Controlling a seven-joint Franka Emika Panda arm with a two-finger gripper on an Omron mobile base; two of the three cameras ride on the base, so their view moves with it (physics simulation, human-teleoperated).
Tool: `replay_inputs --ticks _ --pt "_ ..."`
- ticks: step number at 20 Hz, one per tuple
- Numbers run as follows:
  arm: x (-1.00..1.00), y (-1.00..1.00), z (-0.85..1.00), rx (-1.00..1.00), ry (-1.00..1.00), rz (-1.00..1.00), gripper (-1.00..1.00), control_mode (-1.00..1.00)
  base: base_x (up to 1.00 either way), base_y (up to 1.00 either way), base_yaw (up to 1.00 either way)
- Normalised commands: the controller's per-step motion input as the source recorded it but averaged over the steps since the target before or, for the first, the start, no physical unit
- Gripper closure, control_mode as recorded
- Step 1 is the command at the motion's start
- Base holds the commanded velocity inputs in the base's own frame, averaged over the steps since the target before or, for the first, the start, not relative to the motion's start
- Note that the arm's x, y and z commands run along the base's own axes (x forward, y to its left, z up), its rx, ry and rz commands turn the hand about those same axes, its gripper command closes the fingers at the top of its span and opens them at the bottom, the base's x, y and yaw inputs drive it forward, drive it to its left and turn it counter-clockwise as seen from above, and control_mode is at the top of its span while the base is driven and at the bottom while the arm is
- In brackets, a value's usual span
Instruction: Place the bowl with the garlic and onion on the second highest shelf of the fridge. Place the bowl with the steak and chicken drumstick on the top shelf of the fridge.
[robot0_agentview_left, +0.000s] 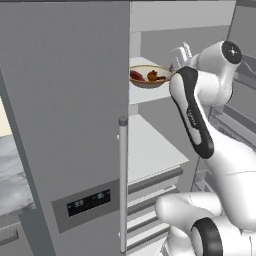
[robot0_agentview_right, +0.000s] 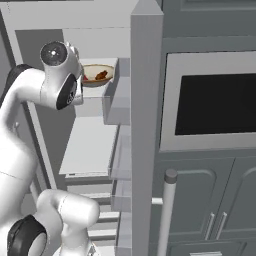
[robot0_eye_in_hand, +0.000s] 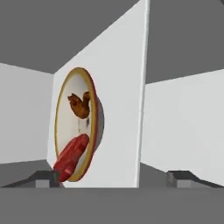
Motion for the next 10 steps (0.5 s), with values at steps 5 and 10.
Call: replay_inputs --ticks 5,10 --pt "-1.0 -0.02 -0.87 -0.54 0.07 0.22 -1.0 -1.0 0.0 0.0 0.0" --pt "-0.79 -0.05 -0.87 -0.45 0.08 0.23 -1.0 -1.0 0.0 0.0 0.0"
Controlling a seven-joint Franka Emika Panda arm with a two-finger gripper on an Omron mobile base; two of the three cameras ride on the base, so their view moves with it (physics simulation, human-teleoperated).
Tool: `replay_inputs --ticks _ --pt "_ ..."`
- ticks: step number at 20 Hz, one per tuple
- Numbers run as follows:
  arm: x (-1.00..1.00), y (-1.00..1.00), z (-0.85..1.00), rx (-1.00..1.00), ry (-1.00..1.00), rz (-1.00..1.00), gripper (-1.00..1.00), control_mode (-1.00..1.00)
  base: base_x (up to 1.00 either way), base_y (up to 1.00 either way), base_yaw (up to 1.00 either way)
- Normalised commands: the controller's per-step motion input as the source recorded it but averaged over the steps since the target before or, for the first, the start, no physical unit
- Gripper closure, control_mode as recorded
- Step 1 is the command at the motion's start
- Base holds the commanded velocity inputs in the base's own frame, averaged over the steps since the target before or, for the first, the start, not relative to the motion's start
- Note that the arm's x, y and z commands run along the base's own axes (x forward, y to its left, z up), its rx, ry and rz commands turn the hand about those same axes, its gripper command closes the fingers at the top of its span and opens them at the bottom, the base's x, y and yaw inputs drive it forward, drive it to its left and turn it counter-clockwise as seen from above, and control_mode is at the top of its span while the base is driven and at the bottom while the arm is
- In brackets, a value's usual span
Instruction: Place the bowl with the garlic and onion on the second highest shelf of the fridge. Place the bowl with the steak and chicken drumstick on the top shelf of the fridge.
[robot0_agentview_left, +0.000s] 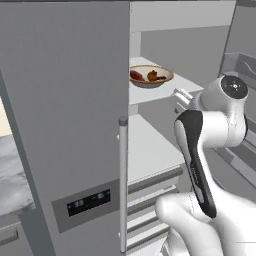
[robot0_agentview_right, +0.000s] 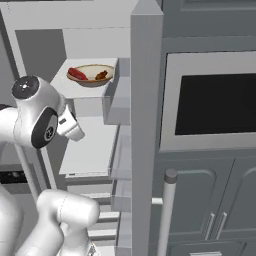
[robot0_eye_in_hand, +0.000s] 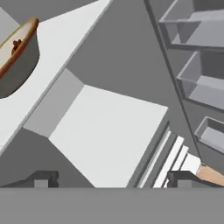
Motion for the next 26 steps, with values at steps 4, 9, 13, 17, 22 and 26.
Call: replay_inputs --ticks 4,9,13,17,22,26 --pt "0.0 0.0 0.0 0.0 0.0 0.01 -1.0 1.0 -0.33 -0.01 0.04" --pt "0.0 0.0 0.0 0.0 0.0 0.0 -1.0 1.0 -1.0 0.21 0.35" --pt "0.0 0.0 0.0 0.0 0.0 0.0 -1.0 1.0 -0.99 0.95 0.36" --pt "0.0 0.0 0.0 0.0 0.0 0.0 -1.0 1.0 -0.66 1.0 0.28" --pt "0.0 0.0 0.0 0.0 0.0 0.0 -1.0 1.0 0.13 1.0 0.14" --pt "0.0 0.0 0.0 0.0 0.0 0.0 -1.0 1.0 0.95 1.0 0.0"
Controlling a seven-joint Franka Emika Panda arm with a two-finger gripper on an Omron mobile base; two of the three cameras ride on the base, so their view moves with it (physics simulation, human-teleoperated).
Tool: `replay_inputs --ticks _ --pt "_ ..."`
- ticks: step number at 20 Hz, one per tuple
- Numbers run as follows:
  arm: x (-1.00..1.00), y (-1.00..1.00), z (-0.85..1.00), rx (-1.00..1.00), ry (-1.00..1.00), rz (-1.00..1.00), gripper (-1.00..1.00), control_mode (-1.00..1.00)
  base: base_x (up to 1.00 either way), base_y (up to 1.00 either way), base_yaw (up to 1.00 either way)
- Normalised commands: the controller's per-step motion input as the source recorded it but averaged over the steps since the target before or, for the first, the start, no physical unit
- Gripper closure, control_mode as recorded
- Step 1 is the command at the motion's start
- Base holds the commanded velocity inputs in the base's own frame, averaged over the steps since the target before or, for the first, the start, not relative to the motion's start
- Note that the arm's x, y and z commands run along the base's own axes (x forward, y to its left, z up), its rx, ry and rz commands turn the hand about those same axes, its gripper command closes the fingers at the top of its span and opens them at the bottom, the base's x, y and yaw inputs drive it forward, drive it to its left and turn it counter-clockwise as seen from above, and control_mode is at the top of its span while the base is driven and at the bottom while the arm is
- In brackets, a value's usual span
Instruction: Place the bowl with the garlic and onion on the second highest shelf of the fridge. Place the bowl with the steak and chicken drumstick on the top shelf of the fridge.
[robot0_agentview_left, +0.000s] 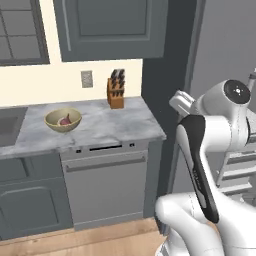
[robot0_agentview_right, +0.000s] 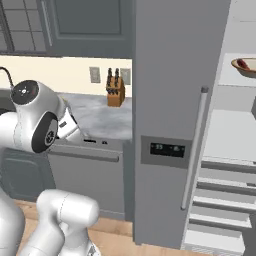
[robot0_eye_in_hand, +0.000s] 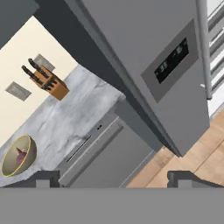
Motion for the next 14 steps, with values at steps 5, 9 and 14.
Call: replay_inputs --ticks 5,9,14 --pt "0.0 0.0 0.0 0.0 0.0 0.0 -1.0 1.0 1.0 1.0 -0.1" --pt "0.0 0.0 0.0 0.0 0.0 0.0 -1.0 1.0 0.97 1.0 -0.12" --pt "0.0 0.0 0.0 0.0 0.0 0.0 -1.0 1.0 0.92 0.6 -0.07"
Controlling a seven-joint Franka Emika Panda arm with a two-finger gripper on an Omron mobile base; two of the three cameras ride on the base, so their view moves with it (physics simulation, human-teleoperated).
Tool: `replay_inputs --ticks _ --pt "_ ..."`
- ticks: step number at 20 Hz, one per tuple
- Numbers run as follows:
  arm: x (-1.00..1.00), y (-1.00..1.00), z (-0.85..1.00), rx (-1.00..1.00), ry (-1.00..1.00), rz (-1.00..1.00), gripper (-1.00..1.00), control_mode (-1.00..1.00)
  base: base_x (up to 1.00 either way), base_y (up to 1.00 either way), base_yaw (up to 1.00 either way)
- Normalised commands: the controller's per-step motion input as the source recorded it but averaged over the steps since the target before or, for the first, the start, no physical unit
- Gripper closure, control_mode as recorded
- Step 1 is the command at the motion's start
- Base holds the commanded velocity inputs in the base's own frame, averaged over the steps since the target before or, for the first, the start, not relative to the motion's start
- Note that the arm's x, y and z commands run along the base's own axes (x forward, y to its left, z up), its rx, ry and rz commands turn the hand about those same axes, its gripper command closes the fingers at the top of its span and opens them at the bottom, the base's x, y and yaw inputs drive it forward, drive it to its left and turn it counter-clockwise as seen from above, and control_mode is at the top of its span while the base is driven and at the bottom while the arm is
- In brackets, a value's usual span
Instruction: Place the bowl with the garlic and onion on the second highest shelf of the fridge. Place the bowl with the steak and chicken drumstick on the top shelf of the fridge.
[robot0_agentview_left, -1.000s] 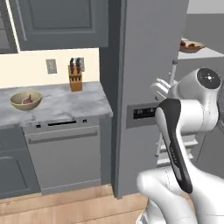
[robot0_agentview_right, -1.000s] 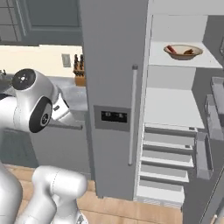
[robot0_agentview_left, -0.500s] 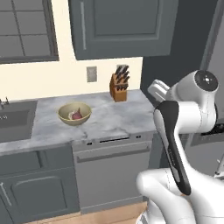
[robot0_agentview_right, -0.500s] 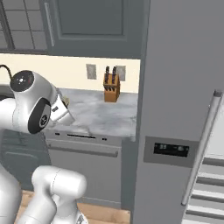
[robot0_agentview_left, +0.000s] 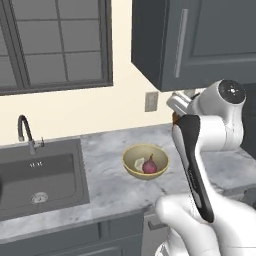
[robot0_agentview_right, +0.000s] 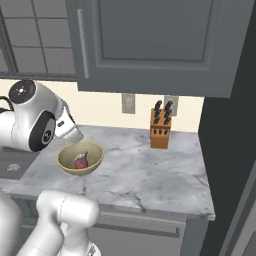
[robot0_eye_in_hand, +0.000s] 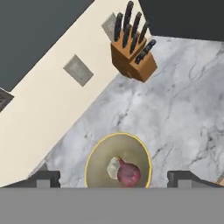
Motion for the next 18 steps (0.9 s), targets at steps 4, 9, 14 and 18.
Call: replay_inputs --ticks 4,9,14,18 --pt "0.61 -0.29 -0.78 -0.07 0.32 0.06 -1.0 -1.0 0.0 0.0 0.0" --pt "0.64 -0.72 -1.0 0.0 0.36 0.23 -1.0 -1.0 0.0 0.0 0.0" --pt "0.36 -0.15 -0.99 0.01 0.25 0.14 -1.0 -1.0 0.0 0.0 0.0" --pt "0.05 0.04 -0.5 0.04 0.05 0.01 -1.0 -1.0 0.0 0.0 0.0"
